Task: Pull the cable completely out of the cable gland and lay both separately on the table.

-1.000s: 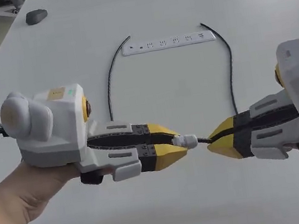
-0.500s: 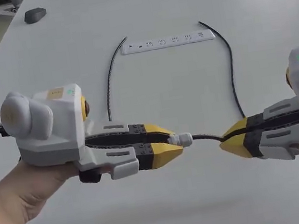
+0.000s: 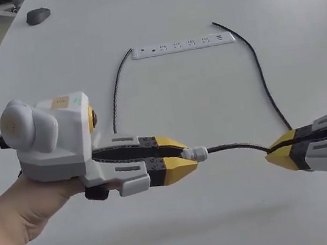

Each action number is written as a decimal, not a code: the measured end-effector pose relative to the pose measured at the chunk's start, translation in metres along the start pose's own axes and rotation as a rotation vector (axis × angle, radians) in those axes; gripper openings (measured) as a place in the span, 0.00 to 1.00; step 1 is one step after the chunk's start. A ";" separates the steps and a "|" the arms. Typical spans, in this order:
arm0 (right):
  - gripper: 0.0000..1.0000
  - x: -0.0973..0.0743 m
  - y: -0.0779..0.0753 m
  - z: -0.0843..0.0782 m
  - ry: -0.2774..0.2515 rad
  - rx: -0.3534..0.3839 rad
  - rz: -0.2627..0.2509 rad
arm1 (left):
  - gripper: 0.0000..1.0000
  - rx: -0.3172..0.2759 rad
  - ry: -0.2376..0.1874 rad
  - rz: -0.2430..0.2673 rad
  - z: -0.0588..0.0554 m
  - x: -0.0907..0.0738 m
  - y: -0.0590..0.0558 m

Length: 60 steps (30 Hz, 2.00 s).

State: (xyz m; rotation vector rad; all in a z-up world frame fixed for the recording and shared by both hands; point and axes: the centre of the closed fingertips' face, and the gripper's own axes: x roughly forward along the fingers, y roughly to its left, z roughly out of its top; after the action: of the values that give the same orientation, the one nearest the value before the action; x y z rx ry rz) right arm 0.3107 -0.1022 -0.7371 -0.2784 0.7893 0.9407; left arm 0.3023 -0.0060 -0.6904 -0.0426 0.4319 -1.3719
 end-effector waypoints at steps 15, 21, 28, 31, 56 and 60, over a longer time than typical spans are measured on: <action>0.00 0.000 -0.018 -0.025 0.074 0.050 -0.042 | 0.15 -0.009 -0.003 -0.017 -0.001 0.000 -0.004; 0.01 0.000 -0.017 -0.030 0.107 0.025 -0.042 | 0.15 0.003 0.015 -0.012 -0.003 0.002 -0.004; 0.11 -0.005 -0.003 -0.020 0.082 -0.024 -0.001 | 0.15 0.011 0.013 0.003 -0.002 -0.001 -0.003; 0.12 -0.006 0.012 0.002 0.004 -0.050 0.048 | 0.15 0.007 0.008 -0.001 -0.001 0.000 -0.005; 0.01 0.013 0.066 0.058 -0.085 -0.370 0.119 | 0.15 0.027 0.018 -0.018 0.003 0.006 -0.011; 0.00 0.012 0.066 0.058 -0.087 -0.351 0.118 | 0.15 0.026 0.012 -0.021 0.004 0.006 -0.011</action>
State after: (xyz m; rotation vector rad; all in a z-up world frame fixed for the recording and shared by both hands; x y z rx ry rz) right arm 0.2898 -0.0256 -0.6982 -0.4965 0.5623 1.1956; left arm 0.2939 -0.0149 -0.6851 -0.0173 0.4249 -1.3992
